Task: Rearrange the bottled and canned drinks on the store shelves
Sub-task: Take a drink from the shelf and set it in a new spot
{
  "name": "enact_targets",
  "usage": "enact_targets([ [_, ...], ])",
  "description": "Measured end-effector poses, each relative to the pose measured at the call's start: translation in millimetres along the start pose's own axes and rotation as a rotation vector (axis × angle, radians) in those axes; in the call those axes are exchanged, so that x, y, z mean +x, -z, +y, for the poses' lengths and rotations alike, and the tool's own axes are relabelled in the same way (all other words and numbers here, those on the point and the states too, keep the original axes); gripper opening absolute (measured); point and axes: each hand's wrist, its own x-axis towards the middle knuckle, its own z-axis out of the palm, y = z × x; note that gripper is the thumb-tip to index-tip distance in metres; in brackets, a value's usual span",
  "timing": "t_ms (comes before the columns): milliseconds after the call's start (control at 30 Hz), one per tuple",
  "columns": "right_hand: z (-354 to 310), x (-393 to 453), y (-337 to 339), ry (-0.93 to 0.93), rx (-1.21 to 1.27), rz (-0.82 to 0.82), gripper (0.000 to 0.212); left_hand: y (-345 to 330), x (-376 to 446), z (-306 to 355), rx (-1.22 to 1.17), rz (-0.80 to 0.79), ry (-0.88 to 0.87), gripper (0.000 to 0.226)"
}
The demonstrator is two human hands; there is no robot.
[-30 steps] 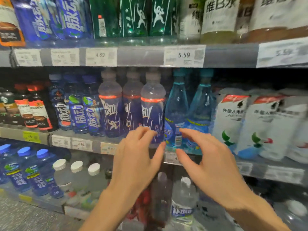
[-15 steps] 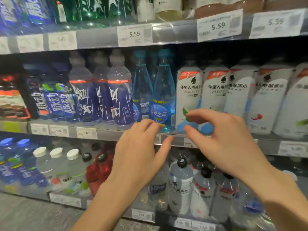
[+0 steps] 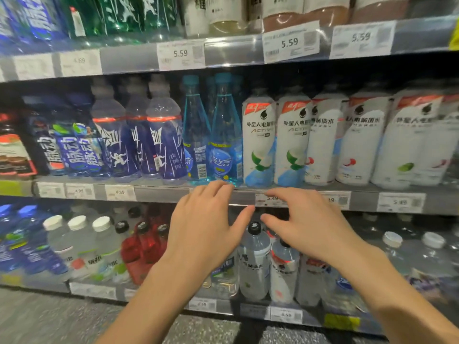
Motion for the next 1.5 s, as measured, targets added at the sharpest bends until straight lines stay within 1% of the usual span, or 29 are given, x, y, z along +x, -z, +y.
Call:
enact_targets([
  [100, 8.6, -1.7, 5.4, -0.031, -0.016, -0.032, 0.055, -0.7, -3.7, 7.7, 0.015, -0.055, -0.004, 0.063],
  [300, 32.1, -7.0, 15.0, -0.075, -0.027, -0.023, 0.053, -2.0, -14.5, 17.4, 0.011, -0.161, -0.046, 0.050],
  [433, 45.6, -9.8, 12.4, -0.094, -0.027, -0.027, 0.054, -7.9, -22.0, 15.9, 0.003, -0.222, -0.045, 0.047],
  [633, 56.4, -9.3, -3.2, -0.083, -0.001, -0.107, 0.051, -26.9, -28.0, 17.5, 0.039, -0.303, -0.035, 0.044],
  [833, 68.0, -7.3, -33.1, -0.113, 0.015, -0.157, 0.054, -39.4, -22.8, 26.4, 0.047, -0.299, -0.059, 0.044],
  [933, 74.2, -4.4, -53.3, -0.122, 0.047, -0.155, 0.059, -49.1, -21.2, 28.2, 0.032, -0.304, -0.059, 0.045],
  [1033, 79.4, -0.7, -72.4, -0.118, 0.085, -0.189, 0.063, -61.1, -19.0, 30.5, -0.005, -0.315, -0.048, 0.044],
  [1100, 82.3, 0.3, -84.3, -0.123, 0.073, -0.218, 0.059, -69.0, -17.5, 32.5, -0.021, -0.324, -0.042, 0.043],
  [1200, 85.1, 1.0, -98.2, -0.155, 0.067, -0.227, 0.042, -81.2, -15.0, 35.8, -0.045, -0.326, -0.044, 0.043],
  [1233, 85.7, 1.4, -102.1, -0.155, 0.068, -0.231, 0.039, -85.4, -14.2, 37.2, -0.059, -0.327, -0.048, 0.044],
  [1500, 88.5, 6.2, -122.7, -0.124, 0.159, -0.165, 0.042, -109.5, -10.4, 41.4, -0.070, -0.368, -0.085, 0.041],
])
